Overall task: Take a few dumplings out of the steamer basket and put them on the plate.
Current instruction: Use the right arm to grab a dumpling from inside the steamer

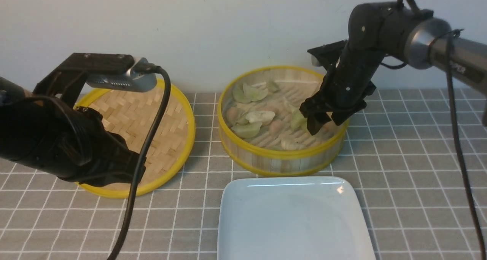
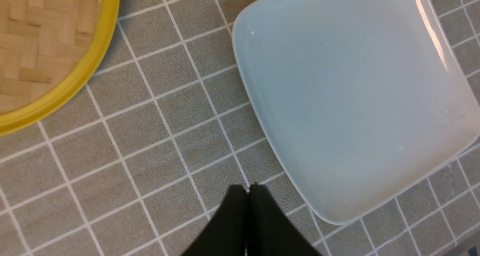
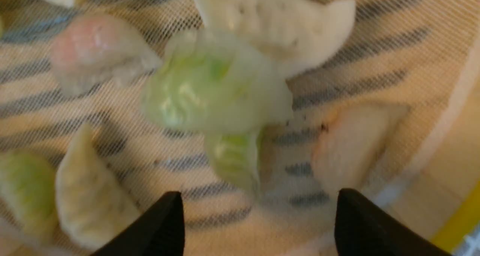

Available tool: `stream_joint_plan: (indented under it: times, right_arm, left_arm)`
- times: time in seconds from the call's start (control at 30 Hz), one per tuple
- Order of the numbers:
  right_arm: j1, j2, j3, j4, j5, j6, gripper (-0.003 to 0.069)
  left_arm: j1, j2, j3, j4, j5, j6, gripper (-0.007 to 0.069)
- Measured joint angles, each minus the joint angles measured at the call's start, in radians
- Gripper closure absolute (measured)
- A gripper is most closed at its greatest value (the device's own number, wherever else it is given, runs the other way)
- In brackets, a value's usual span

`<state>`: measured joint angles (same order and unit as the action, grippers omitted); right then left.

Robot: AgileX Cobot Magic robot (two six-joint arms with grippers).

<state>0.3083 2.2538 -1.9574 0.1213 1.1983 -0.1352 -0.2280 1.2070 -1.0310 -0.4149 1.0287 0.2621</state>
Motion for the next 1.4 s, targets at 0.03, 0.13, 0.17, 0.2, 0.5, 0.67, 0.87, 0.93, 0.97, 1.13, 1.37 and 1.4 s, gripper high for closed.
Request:
stream_joint_plan:
  times: [0.03,0.13,0.17,0.2,0.5,0.67,0.87,0.93,0.97,1.13,1.37,1.4]
  right_arm:
    - [0.003,0.007,0.0,-0.006,-0.01,-0.002,0.0169]
    - [0.02,0.012,-0.001,-0.029,-0.052,-0.006,0.0165]
    - [0.027,0.014,-0.001,-0.035,-0.071,-0.006,0.0165]
    - [0.033,0.015,-0.001,-0.045,-0.086,-0.007,0.0165]
    - [0.057,0.039,-0.013,-0.074,-0.105,-0.007,0.0169]
    - [0.063,0.049,-0.021,-0.104,-0.093,-0.007,0.0251]
    - [0.064,0.067,-0.019,-0.121,-0.002,-0.004,0.0501]
    - [0.063,0.068,-0.019,-0.121,0.002,0.017,0.0498]
    - [0.062,0.068,-0.019,-0.121,0.003,0.036,0.0498]
    - [0.062,0.068,-0.019,-0.127,0.005,0.049,0.0498]
    - [0.06,0.068,-0.033,-0.107,0.012,0.017,0.0498]
    - [0.06,0.066,-0.046,-0.103,0.025,0.016,0.0498]
  left_arm:
    - [0.0,0.0,0.0,0.0,0.0,0.0,0.0639]
    - [0.0,0.0,0.0,0.0,0.0,0.0,0.0639]
    - [0.0,0.0,0.0,0.001,0.0,0.0,0.0639]
    - [0.0,0.0,0.0,0.001,-0.002,0.0,0.0639]
    - [0.0,0.0,0.0,0.017,-0.007,0.0,0.0639]
    - [0.0,0.0,0.0,0.02,-0.009,0.0,0.0639]
    - [0.0,0.0,0.0,0.023,-0.011,0.0,0.0639]
    - [0.0,0.0,0.0,0.023,-0.012,0.0,0.0639]
    - [0.0,0.0,0.0,0.023,-0.013,0.0,0.0639]
    - [0.0,0.0,0.0,0.023,-0.017,0.0,0.0639]
    - [0.0,0.0,0.0,0.022,-0.019,0.0,0.0639]
    - [0.0,0.0,0.0,0.022,-0.023,0.0,0.0639]
